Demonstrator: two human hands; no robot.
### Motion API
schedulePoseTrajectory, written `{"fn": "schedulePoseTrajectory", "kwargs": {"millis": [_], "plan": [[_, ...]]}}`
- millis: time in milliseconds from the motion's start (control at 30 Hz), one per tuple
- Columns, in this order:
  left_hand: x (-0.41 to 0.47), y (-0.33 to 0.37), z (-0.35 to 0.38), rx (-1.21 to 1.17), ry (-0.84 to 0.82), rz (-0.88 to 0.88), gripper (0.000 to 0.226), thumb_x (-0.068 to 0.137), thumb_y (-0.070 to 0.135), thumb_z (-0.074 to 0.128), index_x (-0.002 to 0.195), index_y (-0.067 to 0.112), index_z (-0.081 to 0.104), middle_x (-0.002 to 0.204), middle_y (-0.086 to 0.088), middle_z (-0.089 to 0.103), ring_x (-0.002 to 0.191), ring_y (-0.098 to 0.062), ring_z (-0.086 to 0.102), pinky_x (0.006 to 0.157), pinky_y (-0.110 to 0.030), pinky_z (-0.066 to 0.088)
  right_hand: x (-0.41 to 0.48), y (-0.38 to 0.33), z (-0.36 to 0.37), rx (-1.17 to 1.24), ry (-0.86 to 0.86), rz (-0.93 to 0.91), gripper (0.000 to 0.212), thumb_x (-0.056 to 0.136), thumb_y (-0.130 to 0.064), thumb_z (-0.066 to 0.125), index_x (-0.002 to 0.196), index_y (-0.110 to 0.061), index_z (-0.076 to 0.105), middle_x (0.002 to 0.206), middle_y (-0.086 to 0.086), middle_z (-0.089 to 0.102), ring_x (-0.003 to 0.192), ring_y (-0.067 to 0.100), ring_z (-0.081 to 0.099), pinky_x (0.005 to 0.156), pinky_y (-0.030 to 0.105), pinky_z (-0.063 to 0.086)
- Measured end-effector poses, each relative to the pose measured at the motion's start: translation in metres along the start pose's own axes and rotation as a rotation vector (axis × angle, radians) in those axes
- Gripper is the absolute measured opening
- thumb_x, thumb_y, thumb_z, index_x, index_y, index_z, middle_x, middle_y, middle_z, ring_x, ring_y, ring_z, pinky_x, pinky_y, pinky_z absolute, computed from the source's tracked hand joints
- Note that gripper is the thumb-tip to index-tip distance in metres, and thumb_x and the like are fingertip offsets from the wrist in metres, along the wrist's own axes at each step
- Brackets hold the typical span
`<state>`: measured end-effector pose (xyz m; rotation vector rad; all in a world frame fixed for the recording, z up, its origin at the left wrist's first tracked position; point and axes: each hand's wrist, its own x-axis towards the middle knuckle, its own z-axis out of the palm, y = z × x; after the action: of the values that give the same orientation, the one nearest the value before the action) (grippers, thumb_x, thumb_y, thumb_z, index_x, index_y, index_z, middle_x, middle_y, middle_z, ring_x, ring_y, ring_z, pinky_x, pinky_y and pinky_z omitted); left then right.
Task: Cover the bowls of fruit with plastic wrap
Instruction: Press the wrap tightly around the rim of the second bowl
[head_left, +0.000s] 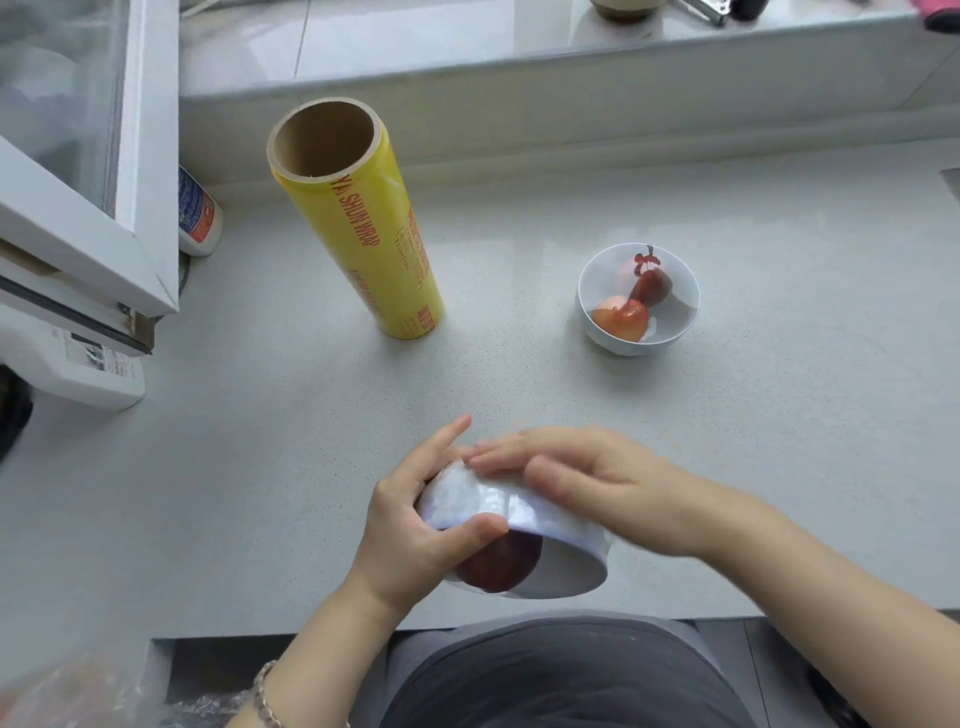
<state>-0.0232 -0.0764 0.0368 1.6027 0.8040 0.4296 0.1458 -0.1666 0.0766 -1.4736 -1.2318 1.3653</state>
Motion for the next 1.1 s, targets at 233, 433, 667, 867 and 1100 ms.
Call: {"fn": "schedulePoseTrajectory", "kwargs": {"millis": [233,433,667,867,1100], "plan": [[0.003,-0.004,0.001,-0.112,0.095,-0.039,0.087,0.039,0.082,0.068,0.110,0.033,0.057,0.089,0.014,0.072,0.083,-0.002,0.065,0.076,-0.015,0.050,0.011,0.024,-0.006,-0.004,0.013,0.218,0.061,0.075,-0.072,0.035,0.111,-0.031,0.063,0.113,-0.020,0.063,0.108,-0.008,0.054,0.096,0.019,0.039],[0.016,0.000,0.005,-0.311,0.306,-0.148,0.094,0.033,0.087,0.064,0.105,0.027,0.059,0.073,0.018,0.071,0.072,0.002,0.066,0.064,-0.014,0.052,-0.003,0.036,-0.011,0.354,0.129,0.144,0.082,0.056,-0.052,0.078,0.126,-0.021,0.051,0.122,-0.006,0.063,0.113,0.006,0.058,0.092,0.018,0.047],[0.018,-0.001,0.004,-0.301,0.015,-0.246,0.058,0.067,0.063,0.062,0.105,0.020,0.067,0.103,0.002,0.072,0.096,-0.012,0.065,0.079,-0.022,0.052,-0.003,0.041,-0.009,0.369,0.373,0.156,0.041,0.058,-0.016,0.077,0.098,-0.021,0.066,0.085,-0.010,0.074,0.082,0.004,0.067,0.075,0.015,0.051],[0.025,0.000,0.004,-0.039,-0.234,-0.272,0.055,0.058,0.061,0.057,0.104,0.031,0.061,0.103,0.014,0.068,0.096,0.002,0.062,0.083,-0.012,0.046,-0.001,0.042,0.004,0.353,0.387,0.186,0.039,0.058,-0.015,0.083,0.093,-0.023,0.067,0.085,-0.007,0.074,0.080,0.003,0.067,0.072,0.013,0.050],[0.018,-0.010,0.008,-0.018,-0.033,-0.213,0.049,0.053,0.058,0.066,0.088,0.025,0.069,0.084,0.008,0.071,0.081,-0.008,0.065,0.075,-0.022,0.049,-0.001,0.030,0.003,0.267,0.334,0.262,0.037,0.059,-0.034,0.074,0.094,-0.024,0.067,0.093,-0.003,0.073,0.083,0.004,0.068,0.074,0.011,0.050]]}}
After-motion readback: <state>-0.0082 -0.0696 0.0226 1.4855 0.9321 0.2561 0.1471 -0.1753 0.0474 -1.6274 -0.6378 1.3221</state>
